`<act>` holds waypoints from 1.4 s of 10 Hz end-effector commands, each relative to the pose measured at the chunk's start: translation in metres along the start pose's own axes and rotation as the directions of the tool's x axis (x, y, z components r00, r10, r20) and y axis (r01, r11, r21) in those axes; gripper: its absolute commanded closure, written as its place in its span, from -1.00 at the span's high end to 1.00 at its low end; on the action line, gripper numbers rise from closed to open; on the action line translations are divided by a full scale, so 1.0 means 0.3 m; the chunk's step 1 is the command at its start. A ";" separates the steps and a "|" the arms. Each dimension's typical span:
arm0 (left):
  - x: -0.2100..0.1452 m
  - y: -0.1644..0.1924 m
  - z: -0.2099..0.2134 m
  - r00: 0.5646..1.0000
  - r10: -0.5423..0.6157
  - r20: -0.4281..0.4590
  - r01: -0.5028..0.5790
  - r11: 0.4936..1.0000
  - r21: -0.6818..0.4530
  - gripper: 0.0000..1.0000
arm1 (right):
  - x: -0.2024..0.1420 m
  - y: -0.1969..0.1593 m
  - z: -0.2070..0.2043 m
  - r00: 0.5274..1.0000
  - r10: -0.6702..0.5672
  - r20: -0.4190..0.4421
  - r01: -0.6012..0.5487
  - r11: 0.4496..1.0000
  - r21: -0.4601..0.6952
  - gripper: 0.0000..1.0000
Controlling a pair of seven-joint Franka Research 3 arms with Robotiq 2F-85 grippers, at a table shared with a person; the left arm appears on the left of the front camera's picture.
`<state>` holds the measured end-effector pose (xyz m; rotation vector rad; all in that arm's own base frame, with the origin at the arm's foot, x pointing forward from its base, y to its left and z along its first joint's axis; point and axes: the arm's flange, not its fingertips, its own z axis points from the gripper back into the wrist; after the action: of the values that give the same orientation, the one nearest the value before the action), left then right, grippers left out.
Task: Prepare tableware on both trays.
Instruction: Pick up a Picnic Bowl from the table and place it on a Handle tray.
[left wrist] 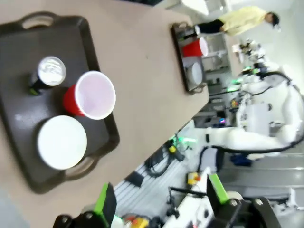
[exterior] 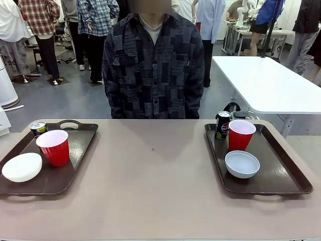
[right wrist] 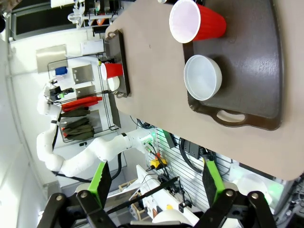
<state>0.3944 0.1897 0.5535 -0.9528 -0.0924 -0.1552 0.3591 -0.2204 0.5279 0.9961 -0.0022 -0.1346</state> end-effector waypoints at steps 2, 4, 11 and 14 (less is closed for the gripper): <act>-0.091 0.090 0.040 0.980 0.076 0.181 -0.083 0.996 0.031 1.00 | 0.001 0.000 0.000 1.000 0.004 0.000 -0.004 1.000 0.009 1.00; -0.157 0.102 0.069 0.962 0.078 0.260 -0.110 0.988 0.108 1.00 | 0.001 0.000 0.000 1.000 0.004 0.000 -0.004 1.000 0.009 1.00; -0.157 0.113 0.121 0.953 0.072 0.294 -0.107 0.988 0.107 1.00 | 0.001 0.000 0.000 1.000 0.004 0.000 -0.004 1.000 0.009 1.00; -0.157 0.113 0.121 0.953 0.072 0.294 -0.107 0.988 0.107 1.00 | 0.001 0.000 0.000 1.000 0.004 0.000 -0.004 1.000 0.009 1.00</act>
<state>0.3530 0.2410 0.5379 -0.8401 -0.3232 0.0807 0.3591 -0.2203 0.5279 0.9960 -0.0021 -0.1344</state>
